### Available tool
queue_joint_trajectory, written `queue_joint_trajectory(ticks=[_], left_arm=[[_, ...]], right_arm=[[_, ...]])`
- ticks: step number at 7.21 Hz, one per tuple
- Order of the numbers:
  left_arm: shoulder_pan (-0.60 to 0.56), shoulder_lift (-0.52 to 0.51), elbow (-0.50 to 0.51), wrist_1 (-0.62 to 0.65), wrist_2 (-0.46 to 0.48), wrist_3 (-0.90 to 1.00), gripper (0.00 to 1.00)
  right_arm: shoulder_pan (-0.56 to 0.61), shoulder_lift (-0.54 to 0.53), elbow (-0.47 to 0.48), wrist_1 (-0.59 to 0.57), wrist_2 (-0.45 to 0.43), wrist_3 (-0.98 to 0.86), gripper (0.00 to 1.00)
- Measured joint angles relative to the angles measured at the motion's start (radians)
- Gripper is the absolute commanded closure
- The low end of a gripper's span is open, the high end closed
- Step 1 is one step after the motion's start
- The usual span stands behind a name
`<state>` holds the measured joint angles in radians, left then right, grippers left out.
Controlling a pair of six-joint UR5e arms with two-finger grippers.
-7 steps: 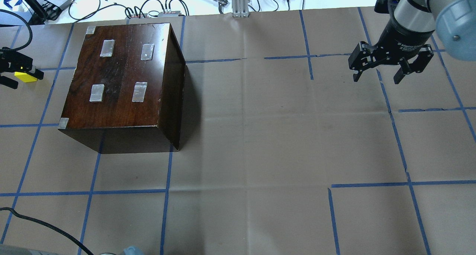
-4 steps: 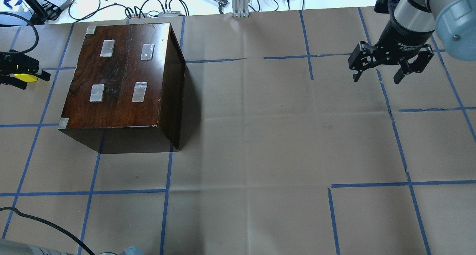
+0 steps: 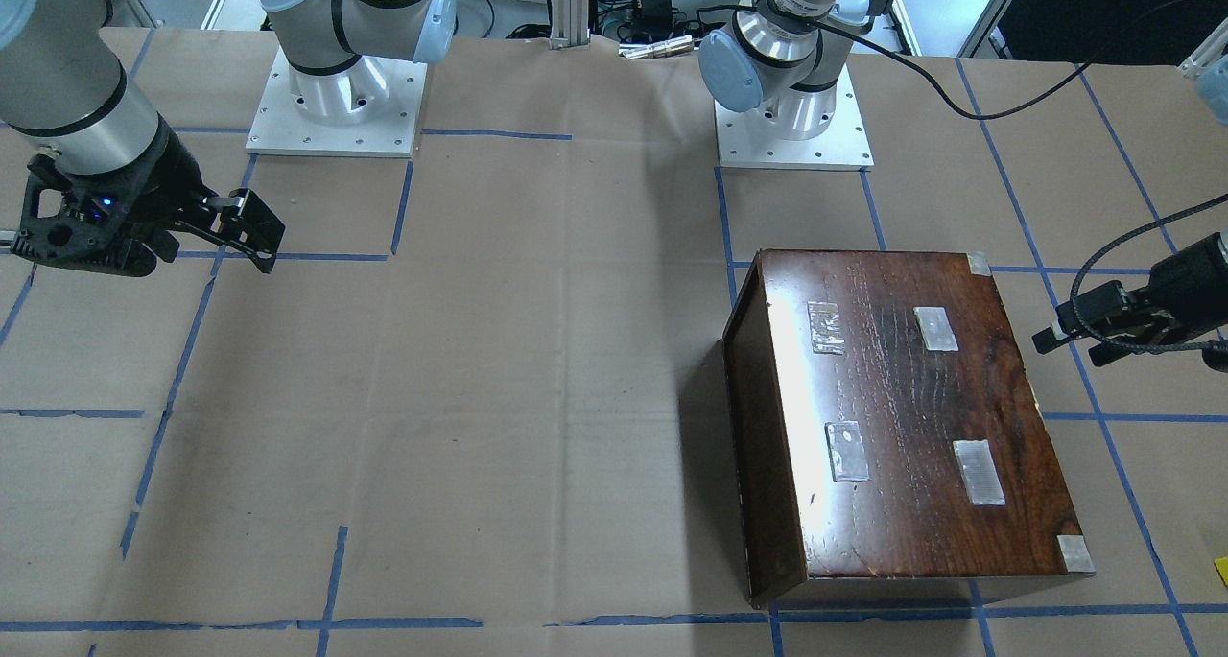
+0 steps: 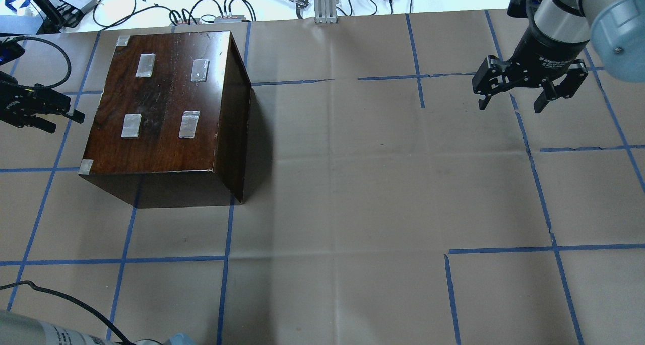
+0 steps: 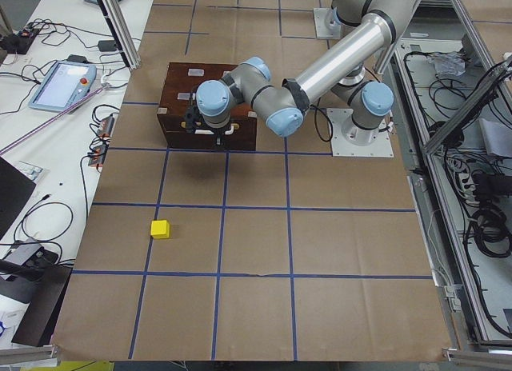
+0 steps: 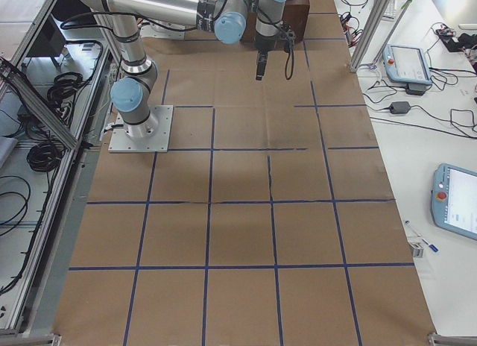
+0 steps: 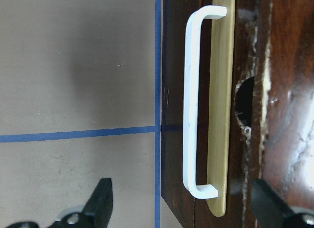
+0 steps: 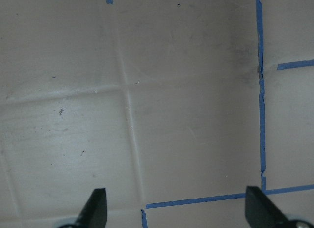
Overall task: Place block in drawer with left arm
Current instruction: 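Align the left gripper with the white drawer handle and hook it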
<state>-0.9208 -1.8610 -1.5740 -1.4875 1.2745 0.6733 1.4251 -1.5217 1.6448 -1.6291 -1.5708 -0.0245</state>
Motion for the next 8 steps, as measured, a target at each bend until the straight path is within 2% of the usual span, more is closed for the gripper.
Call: queue_joint_trajectory(ticks=[8], left_arm=[[-0.027,-0.082,0.014,0.078,0.000,0.023,0.02]], right_arm=[[0.000,0.000,0.001,0.000,0.000,0.000,0.00]])
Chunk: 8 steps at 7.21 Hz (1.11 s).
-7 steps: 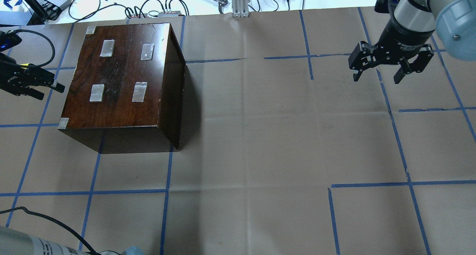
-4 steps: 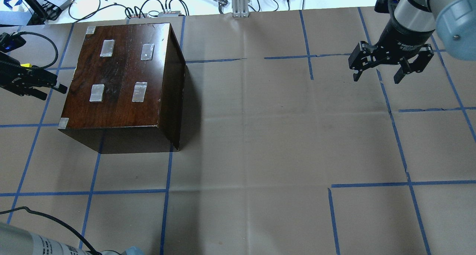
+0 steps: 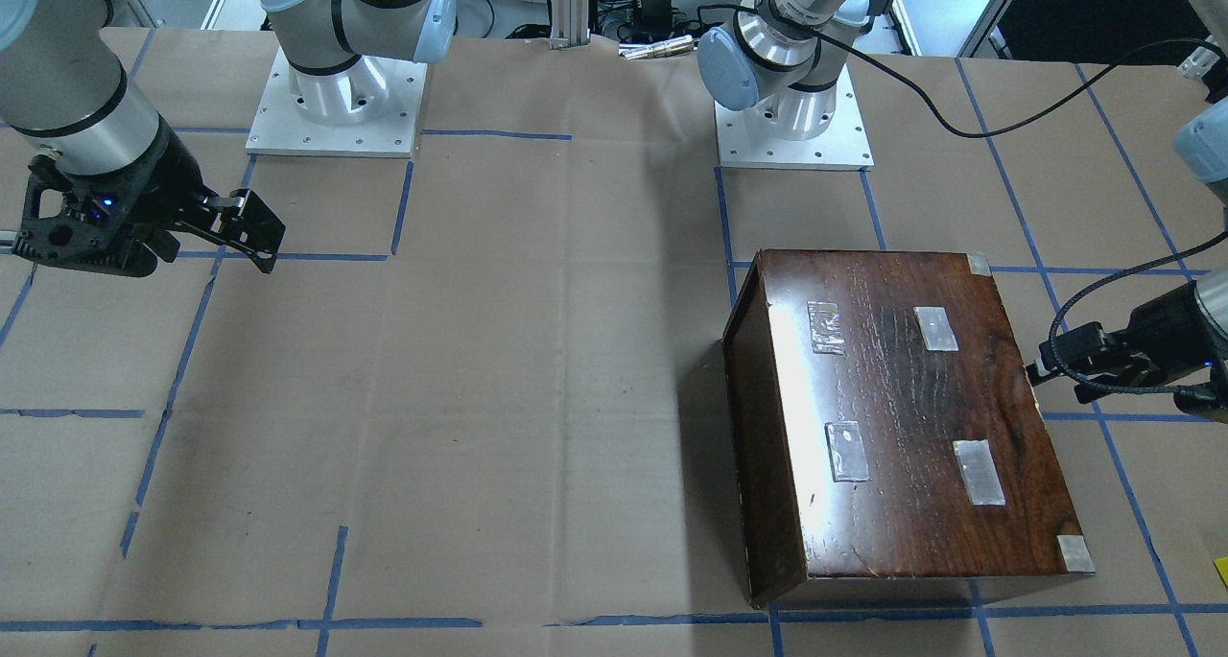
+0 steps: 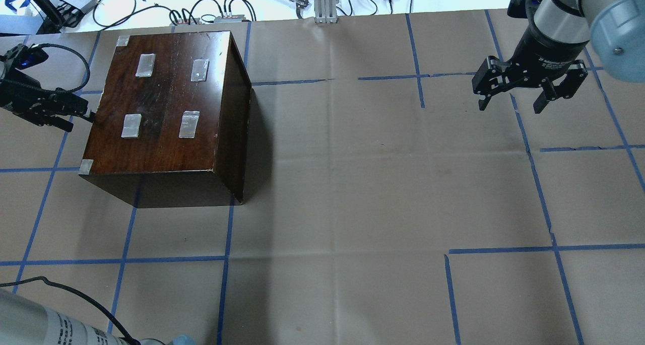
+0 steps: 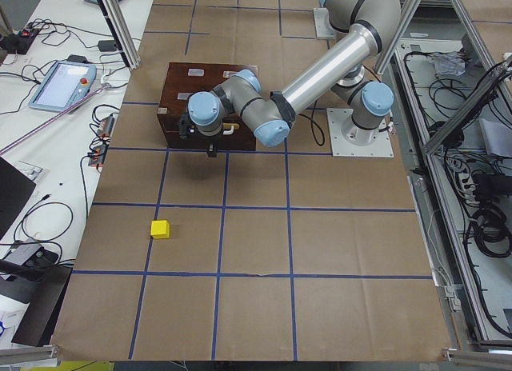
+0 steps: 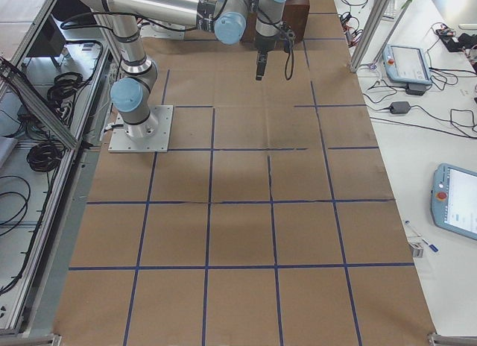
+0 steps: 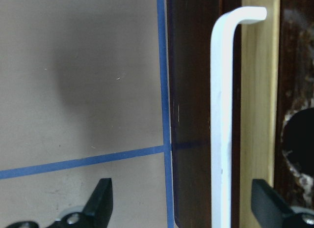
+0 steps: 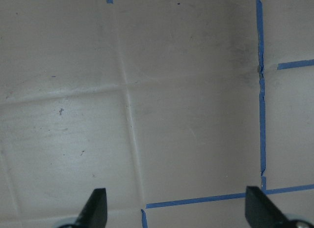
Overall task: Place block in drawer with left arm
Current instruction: 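Align the left gripper with the white drawer handle and hook it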
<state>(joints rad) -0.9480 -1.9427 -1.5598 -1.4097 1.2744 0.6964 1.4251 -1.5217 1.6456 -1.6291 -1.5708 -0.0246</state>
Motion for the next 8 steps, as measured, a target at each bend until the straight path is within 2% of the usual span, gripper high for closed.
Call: queue_joint_trajectory(ticks=[8], left_arm=[[-0.026,-0.050,0.012,0.067,0.001,-0.012,0.01]], right_arm=[[0.000,0.000,-0.001,0.000,0.000,0.000,0.00]])
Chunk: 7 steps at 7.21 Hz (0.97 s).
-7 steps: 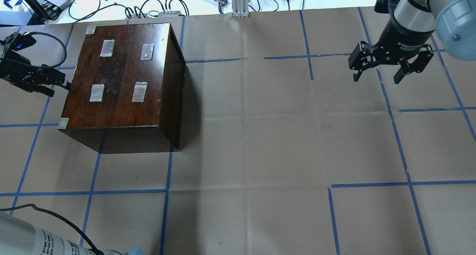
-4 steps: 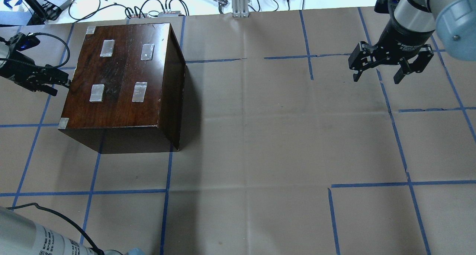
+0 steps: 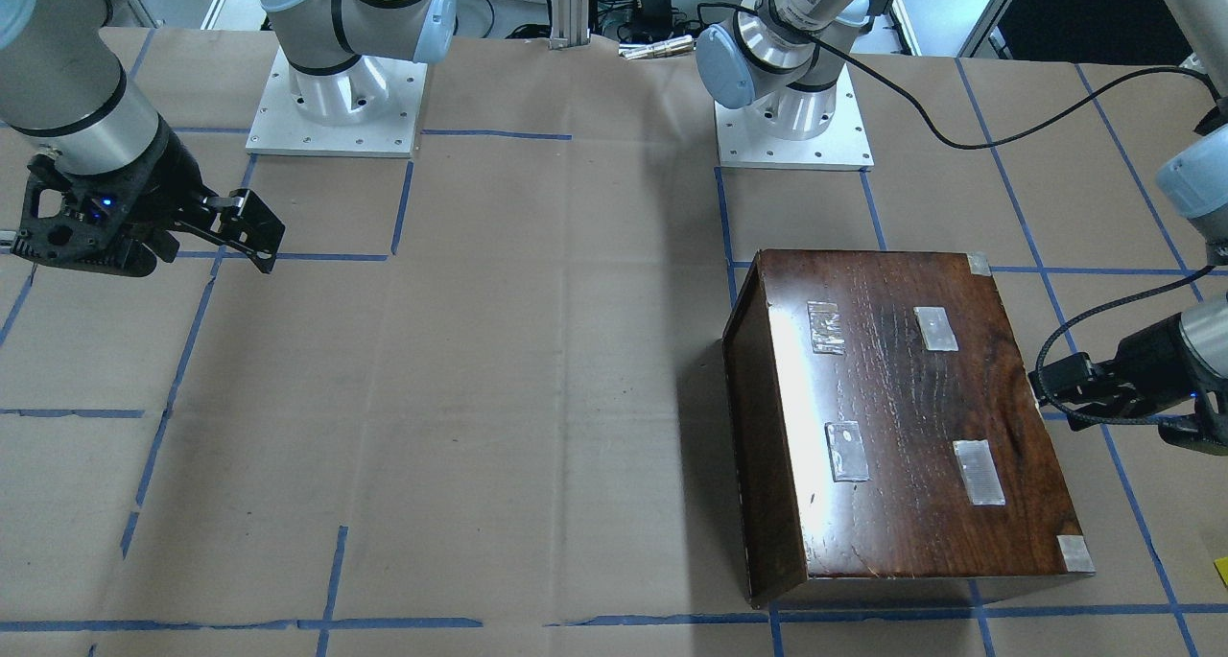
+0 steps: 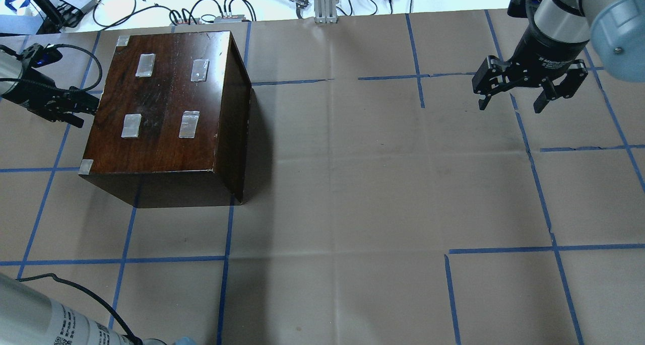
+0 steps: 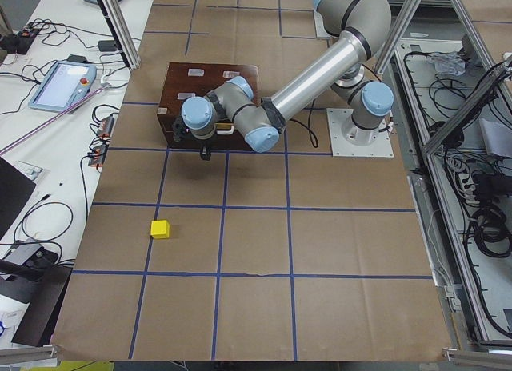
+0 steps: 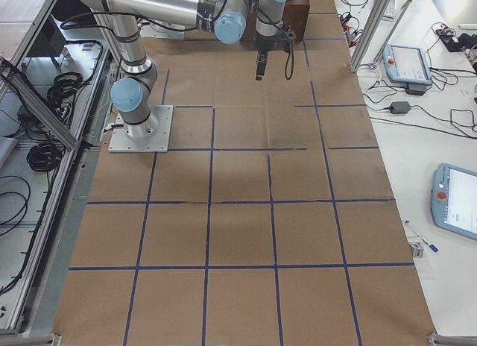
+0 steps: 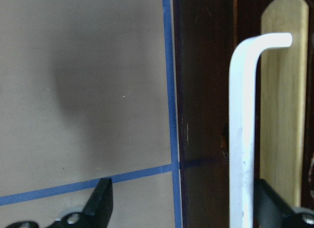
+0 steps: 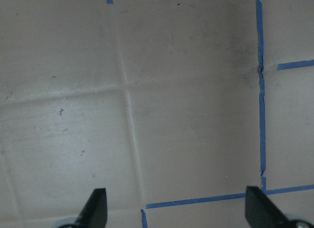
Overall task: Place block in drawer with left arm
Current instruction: 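Align the left gripper with the white drawer handle and hook it, then pull the drawer open outward with the left gripper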
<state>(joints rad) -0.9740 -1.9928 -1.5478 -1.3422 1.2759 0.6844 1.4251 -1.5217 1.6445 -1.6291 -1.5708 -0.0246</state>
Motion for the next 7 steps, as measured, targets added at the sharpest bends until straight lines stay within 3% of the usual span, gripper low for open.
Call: queue_joint_trajectory(ticks=[7], left_arm=[[0.019,0.004,0.003,0.017,0.009,0.007,0.01]], right_arm=[[0.000,0.000,0.001,0.000,0.000,0.000,0.00]])
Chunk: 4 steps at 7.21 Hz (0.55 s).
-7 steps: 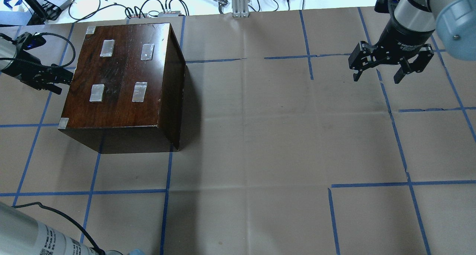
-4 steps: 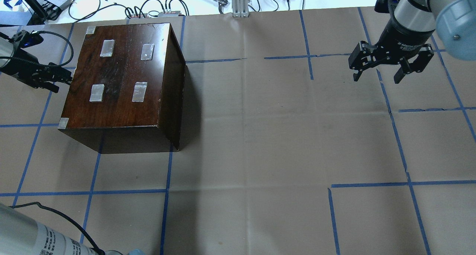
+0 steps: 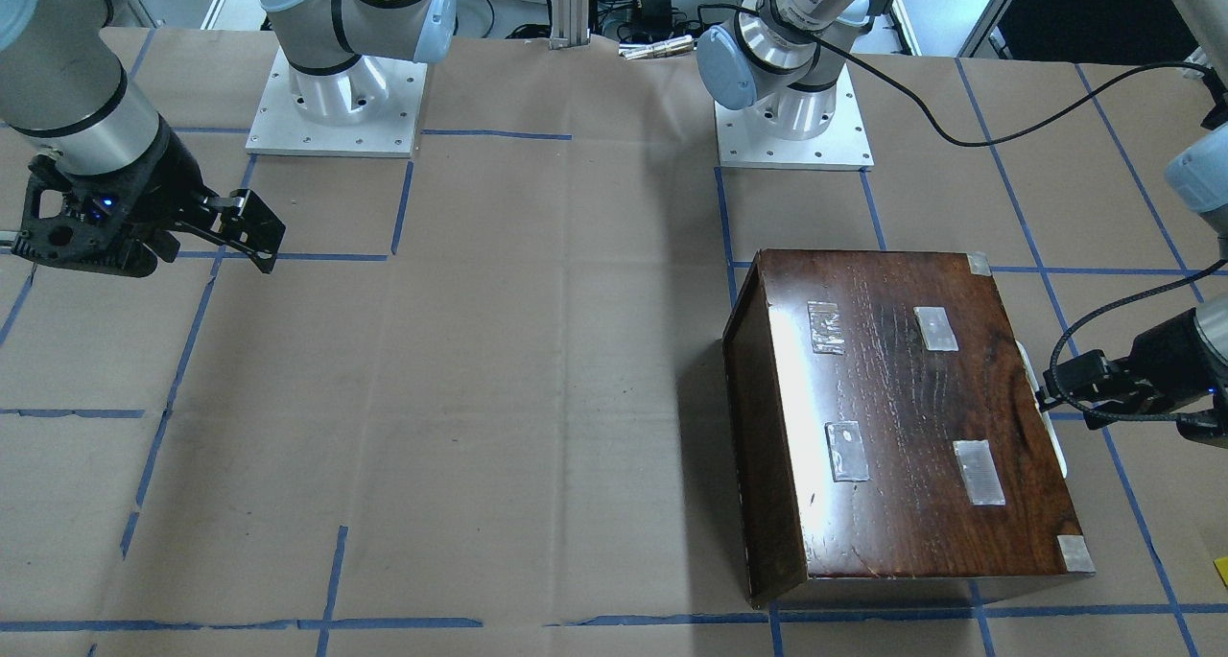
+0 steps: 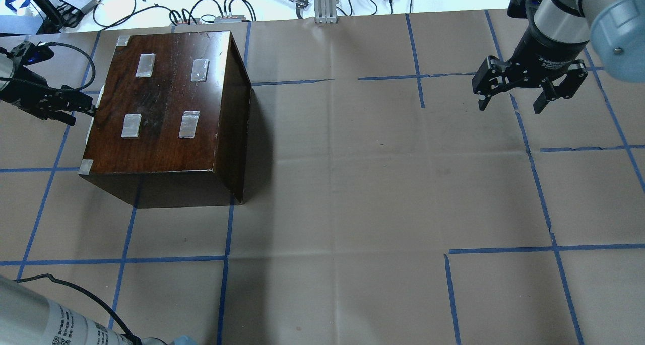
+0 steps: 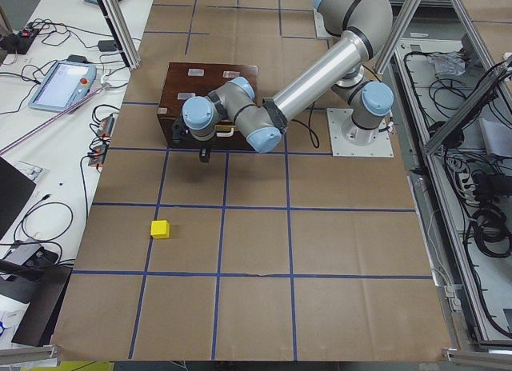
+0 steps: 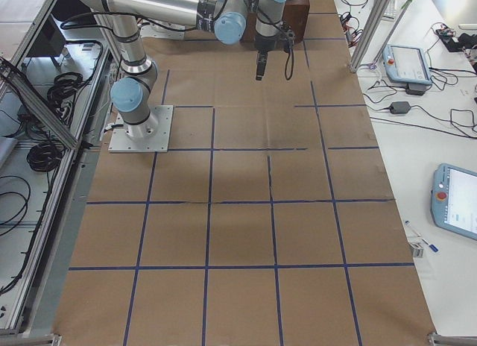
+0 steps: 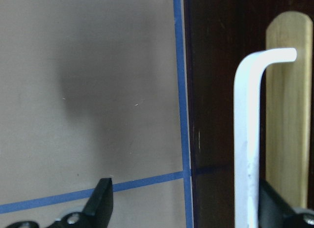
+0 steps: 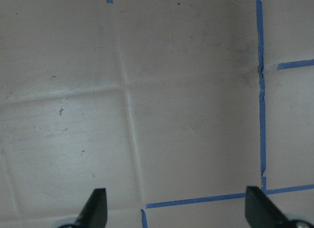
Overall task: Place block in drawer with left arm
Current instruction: 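Pull the drawer open outward with the left gripper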
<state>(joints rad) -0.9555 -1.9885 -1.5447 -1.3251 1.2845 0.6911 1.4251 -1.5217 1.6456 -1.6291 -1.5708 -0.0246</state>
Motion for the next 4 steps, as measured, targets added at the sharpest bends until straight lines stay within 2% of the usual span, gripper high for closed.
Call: queue_joint_trajectory(ticks=[4], left_arm=[[0.038,-0.009,0.004,0.012,-0.001,0.012,0.01]], right_arm=[[0.000,0.000,0.000,0.000,0.000,0.000,0.00]])
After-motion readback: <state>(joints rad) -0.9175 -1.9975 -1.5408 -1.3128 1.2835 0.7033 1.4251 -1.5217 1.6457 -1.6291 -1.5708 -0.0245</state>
